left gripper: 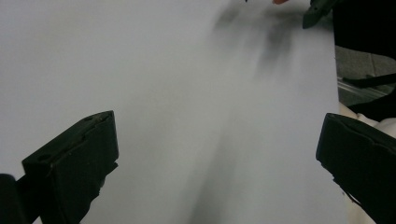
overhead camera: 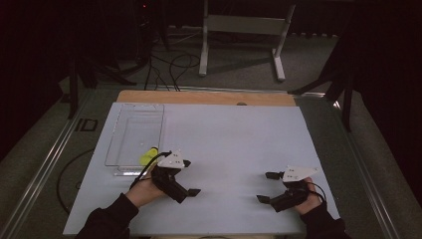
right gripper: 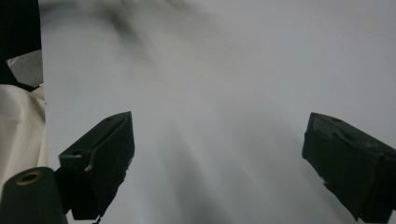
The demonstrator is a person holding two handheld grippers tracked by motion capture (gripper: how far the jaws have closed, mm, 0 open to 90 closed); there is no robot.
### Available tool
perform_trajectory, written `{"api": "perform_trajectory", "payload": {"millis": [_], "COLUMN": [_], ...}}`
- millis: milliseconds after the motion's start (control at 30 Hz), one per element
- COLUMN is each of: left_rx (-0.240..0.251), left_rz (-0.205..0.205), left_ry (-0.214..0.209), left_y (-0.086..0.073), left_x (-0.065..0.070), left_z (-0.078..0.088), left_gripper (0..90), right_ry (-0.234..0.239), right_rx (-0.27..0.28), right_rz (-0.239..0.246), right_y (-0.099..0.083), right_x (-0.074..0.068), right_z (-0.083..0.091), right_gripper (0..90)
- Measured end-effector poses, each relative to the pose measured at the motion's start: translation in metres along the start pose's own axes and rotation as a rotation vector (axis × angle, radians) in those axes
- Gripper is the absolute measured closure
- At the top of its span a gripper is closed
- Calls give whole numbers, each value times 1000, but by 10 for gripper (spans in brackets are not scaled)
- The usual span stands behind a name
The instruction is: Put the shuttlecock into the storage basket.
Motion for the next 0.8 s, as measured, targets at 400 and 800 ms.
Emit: {"api": "perform_trajectory", "payload": {"millis": [400, 800], "left_rx": [3, -5], "left_rz": [12, 39], "left_ry": [5, 21], "left_y": [-31, -62], "left_x": [1, -2], "left_z": [13, 24], "left_gripper": [0, 0], "right_ry": [-4, -5], "right_rx": [-5, -4], "right_rz": [5, 1], "right_y": [-1, -2], "right_x": [-1, -1], "right_z": [-1, 0], "right_gripper": [95, 95]}}
Point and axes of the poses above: each handheld gripper's, and its own axes: z roughly backward along the jaws, y roughly out of its top, x roughly to its right, the point moved 2 cm from there along -z, roughly forward along the jaws, and after that the axes turned 11 degrees about -x, right-handed, at the moved point
